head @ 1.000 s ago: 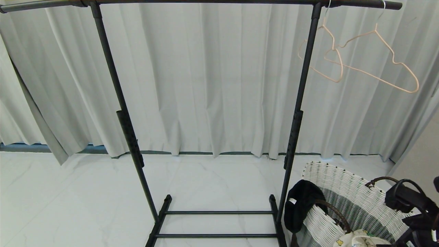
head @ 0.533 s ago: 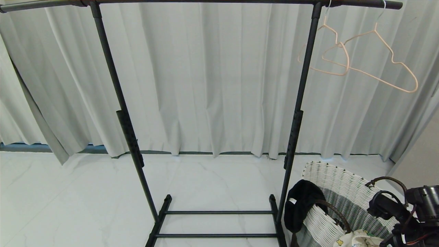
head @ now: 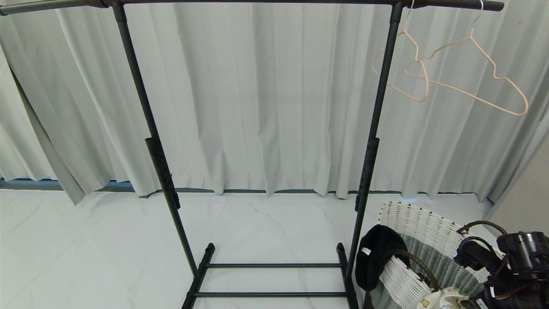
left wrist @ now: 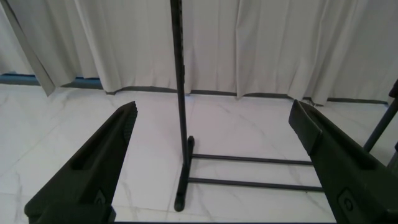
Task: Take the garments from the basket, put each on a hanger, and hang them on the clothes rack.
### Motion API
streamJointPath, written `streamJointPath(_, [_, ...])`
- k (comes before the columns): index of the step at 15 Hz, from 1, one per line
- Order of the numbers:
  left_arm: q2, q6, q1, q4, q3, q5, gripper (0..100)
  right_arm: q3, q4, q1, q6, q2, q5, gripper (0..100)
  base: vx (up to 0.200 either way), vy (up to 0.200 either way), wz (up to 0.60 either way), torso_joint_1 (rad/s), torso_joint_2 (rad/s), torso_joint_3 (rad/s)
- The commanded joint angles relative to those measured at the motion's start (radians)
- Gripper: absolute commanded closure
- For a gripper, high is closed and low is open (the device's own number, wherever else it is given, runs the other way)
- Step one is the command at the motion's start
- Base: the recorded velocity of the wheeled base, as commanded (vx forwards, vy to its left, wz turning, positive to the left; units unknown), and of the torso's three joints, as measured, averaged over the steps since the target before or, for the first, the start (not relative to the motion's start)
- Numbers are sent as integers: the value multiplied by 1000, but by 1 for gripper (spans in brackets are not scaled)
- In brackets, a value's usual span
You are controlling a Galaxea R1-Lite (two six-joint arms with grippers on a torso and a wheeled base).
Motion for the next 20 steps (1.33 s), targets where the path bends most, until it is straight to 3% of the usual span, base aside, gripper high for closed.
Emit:
streamJointPath(1, [0,0,0,0,0,1,0,0,-6,-1,-2,3,-1,100,0,0,0,0,0,0])
streamJointPath(8, [0,0,0,0,0,1,0,-27,34,4,-3,-237,-19,100,0,0,0,0,0,0])
streamJointPath(10, [0,0,0,0,0,1,0,-105,178,15,-3,-353,-19,100,0,0,0,0,0,0])
streamJointPath(13, [0,0,0,0,0,1,0,-296,540,51,-3,-544,-19,100,0,0,0,0,0,0])
streamJointPath(16, [0,-2,0,0,0,-1,0,-468,827,122,-3,-679,-18,100,0,0,0,0,0,0])
streamJointPath(20, [2,8,0,0,0,-1,0,-599,958,305,-5,-725,-41,100,-100,0,0,0,2,2])
